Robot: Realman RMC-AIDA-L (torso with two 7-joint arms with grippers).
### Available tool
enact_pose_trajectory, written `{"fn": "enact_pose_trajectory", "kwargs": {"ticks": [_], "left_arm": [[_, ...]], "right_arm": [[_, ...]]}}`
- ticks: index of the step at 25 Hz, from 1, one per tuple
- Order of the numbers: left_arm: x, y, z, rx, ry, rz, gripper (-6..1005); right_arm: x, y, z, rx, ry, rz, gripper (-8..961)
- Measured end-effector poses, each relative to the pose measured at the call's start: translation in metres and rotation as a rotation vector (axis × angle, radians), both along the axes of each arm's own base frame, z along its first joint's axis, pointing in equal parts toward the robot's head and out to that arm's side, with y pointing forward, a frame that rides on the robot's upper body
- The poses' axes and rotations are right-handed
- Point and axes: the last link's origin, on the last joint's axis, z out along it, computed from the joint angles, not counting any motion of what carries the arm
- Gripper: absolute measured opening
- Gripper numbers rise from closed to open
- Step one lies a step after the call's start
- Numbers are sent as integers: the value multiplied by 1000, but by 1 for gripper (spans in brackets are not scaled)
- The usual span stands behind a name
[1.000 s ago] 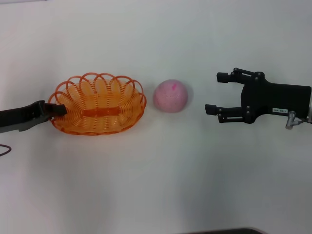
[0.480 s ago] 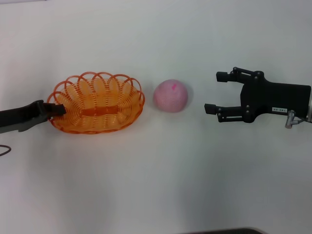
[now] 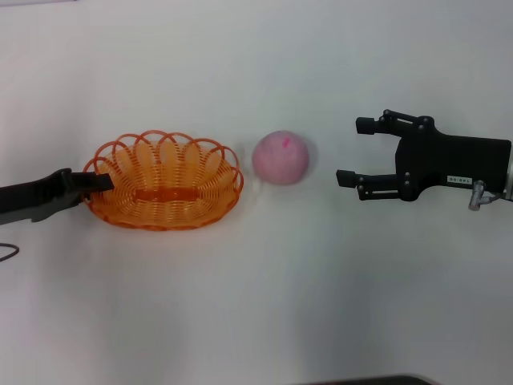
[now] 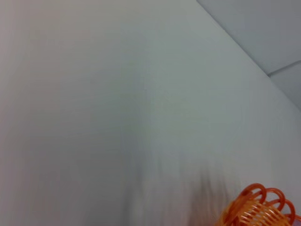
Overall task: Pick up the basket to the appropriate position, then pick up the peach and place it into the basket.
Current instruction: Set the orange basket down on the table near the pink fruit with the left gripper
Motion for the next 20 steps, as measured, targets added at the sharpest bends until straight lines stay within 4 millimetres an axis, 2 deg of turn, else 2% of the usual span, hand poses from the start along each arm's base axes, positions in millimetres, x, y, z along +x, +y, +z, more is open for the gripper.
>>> {"fn": "enact_pose_trajectory", "kwargs": {"ticks": [12,20], "left_arm": [[-5,-10,3,-1,-22,13,355],[8,-6,15,42,-95,-82,463]], "right_arm": [[1,1,0,6,-4,-5,888],[1,2,1,13,-1,-7,886]]}}
